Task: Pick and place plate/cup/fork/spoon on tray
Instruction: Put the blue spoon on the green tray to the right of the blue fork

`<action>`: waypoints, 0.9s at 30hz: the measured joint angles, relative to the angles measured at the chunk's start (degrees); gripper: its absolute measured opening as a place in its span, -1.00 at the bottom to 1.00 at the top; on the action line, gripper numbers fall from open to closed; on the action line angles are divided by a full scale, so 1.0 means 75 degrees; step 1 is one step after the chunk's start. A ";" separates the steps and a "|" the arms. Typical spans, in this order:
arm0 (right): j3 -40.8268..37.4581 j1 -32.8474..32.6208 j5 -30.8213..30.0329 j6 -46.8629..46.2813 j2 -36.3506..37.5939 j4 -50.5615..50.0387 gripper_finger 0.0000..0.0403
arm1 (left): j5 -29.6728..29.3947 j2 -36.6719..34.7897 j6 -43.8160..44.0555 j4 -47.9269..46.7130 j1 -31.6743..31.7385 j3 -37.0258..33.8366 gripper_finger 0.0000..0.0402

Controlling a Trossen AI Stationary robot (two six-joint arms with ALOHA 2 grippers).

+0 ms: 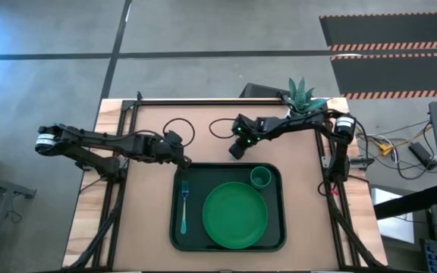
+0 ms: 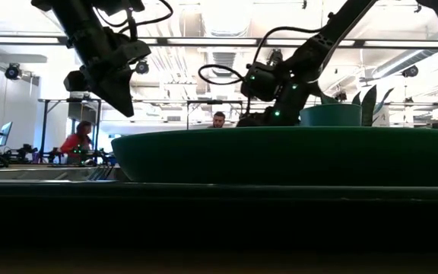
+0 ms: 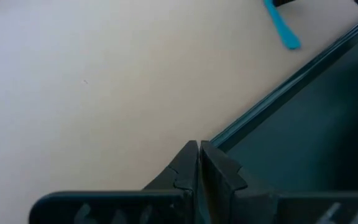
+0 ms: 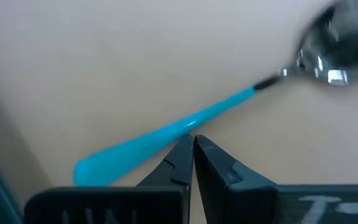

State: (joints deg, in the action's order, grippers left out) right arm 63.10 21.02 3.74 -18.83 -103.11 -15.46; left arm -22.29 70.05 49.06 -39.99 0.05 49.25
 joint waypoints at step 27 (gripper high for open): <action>0.3388 -0.0981 -0.0195 0.1587 0.1925 -0.2873 -0.96 | 0.1218 0.1563 -0.2253 0.4015 0.1225 0.0000 -1.00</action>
State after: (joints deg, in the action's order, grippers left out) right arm 88.50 13.65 2.27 -6.93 -88.67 -37.01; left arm -13.15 81.77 32.16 -9.87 9.24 49.25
